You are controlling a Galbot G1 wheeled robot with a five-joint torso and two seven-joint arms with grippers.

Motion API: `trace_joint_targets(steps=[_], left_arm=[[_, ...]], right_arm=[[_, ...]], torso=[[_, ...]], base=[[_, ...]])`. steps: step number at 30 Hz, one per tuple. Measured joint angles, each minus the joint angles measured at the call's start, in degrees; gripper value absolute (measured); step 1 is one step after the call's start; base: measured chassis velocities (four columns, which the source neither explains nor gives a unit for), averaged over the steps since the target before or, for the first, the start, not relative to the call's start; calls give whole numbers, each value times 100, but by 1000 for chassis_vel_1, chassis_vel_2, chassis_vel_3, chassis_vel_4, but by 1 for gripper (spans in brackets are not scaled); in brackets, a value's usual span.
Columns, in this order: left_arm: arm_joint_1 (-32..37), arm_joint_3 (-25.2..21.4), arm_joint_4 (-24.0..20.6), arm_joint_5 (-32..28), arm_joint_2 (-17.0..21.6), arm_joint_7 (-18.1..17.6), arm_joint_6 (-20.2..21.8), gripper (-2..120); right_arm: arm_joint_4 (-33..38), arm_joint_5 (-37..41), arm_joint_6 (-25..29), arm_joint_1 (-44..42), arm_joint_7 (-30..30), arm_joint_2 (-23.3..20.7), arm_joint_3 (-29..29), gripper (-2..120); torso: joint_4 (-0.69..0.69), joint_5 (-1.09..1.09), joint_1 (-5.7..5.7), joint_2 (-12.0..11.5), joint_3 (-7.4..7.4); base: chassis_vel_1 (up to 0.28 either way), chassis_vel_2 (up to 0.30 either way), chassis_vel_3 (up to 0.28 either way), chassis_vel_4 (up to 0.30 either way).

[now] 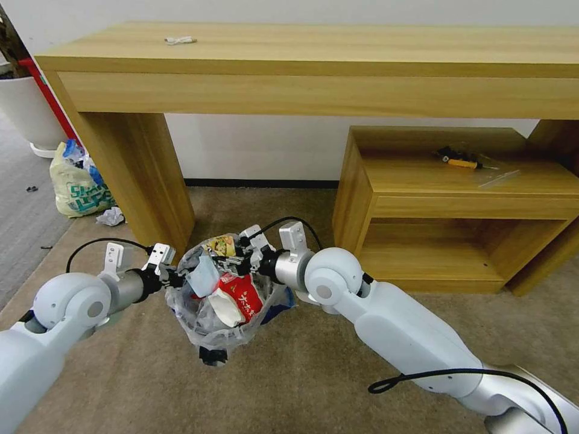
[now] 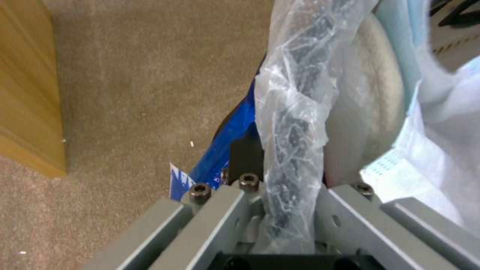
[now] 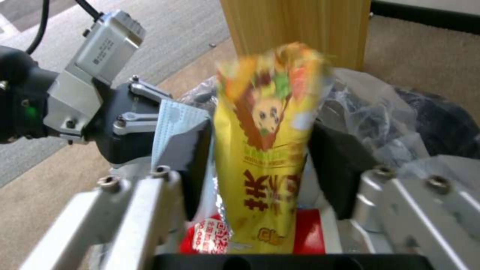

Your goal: Pick up the trash bin and place the garbage on the floor into it.

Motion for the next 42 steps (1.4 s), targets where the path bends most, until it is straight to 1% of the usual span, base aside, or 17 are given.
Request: trace_joint_targets(steps=[1, 4, 5, 8, 10, 11, 14, 19, 30, 31, 33, 34, 36, 37, 38, 41, 42], left_arm=[[0, 0, 0, 0, 0, 0, 0, 0], [-4, -1, 49, 30, -16, 1, 0, 0], [-4, -1, 49, 30, -16, 1, 0, 0], [-29, 0, 79, 41, -29, 4, 0, 0], [-36, 1, 84, 41, -32, 7, 0, 0], [-42, 1, 87, 40, -32, 8, 0, 0], [-43, -8, 95, 39, -33, 11, 0, 0], [-10, -48, 132, 54, -49, 11, 0, 0], [79, -142, 162, 83, -52, 26, 0, 0], [117, -191, 175, 83, -37, 37, 0, 0], [177, -257, 178, 83, -14, 42, 0, 0], [177, -257, 178, 83, -14, 42, 0, 0], [228, -332, 178, 81, 23, 64, 0, 0], [254, -368, 178, 78, 34, 78, 0, 0], [254, -368, 178, 78, 34, 78, 0, 0], [361, -507, 189, 87, 45, 109, 0, 0], [361, -507, 189, 87, 45, 109, 0, 0]], right_arm=[[0, 0, 0, 0, 0, 0, 0, 53], [57, 0, 21, 14, 10, -60, 3, 68], [57, 0, 21, 14, 10, -60, 3, 68], [86, 3, 48, 58, 18, -62, 3, 82], [89, 5, 57, 75, 21, -46, 2, 84], [93, 9, 74, 94, 28, -26, 2, 92], [115, 36, 103, 133, 68, 16, 6, 99], [194, 70, 140, 158, 143, 39, 62, 100], [388, 129, 184, 154, 233, -82, 351, 100], [527, 222, 186, 111, 239, -180, 606, 100], [656, 229, 277, -23, 284, -327, 805, 100], [656, 229, 277, -23, 284, -327, 805, 100], [741, 136, 476, -223, 410, -496, 1040, 100], [753, -29, 619, -339, 427, -599, 1134, 100], [753, -29, 619, -339, 427, -599, 1134, 100], [669, -954, 1242, -811, 291, -934, 1411, 100], [669, -954, 1242, -811, 291, -934, 1411, 100]], torso=[[0, 0, 0, 0, 0], [0, 0, 0, 0, 0], [0, 0, 0, 0, 0], [0, 0, 0, 0, 0], [0, 0, 0, 0, 0], [0, 0, 0, 0, 0], [0, 0, 0, 0, 0], [0, 0, 0, 0, 0], [0, 0, 0, 0, 0], [0, 1, 0, 0, 0], [0, 1, 0, 0, 0], [0, 1, 0, 0, 0], [0, 1, 0, 0, 0], [1, 1, 0, 0, 0], [1, 1, 0, 0, 0], [-1, 1, 0, 0, 0], [-1, 1, 0, 0, 0]], base=[[0, 0, 0, 0], [0, 0, 0, 0], [0, 0, 0, 0], [0, 0, 0, 0], [0, 0, 0, 0], [0, 0, 0, 0], [0, 0, 0, 0], [0, 0, 0, 0], [0, 0, 0, 0], [0, 0, 0, 0], [0, 0, 0, 0], [0, 0, 0, 0], [0, 0, 0, 0], [0, 0, 0, 0], [0, 0, 0, 0], [0, 0, 0, 0], [0, 0, 0, 0]])
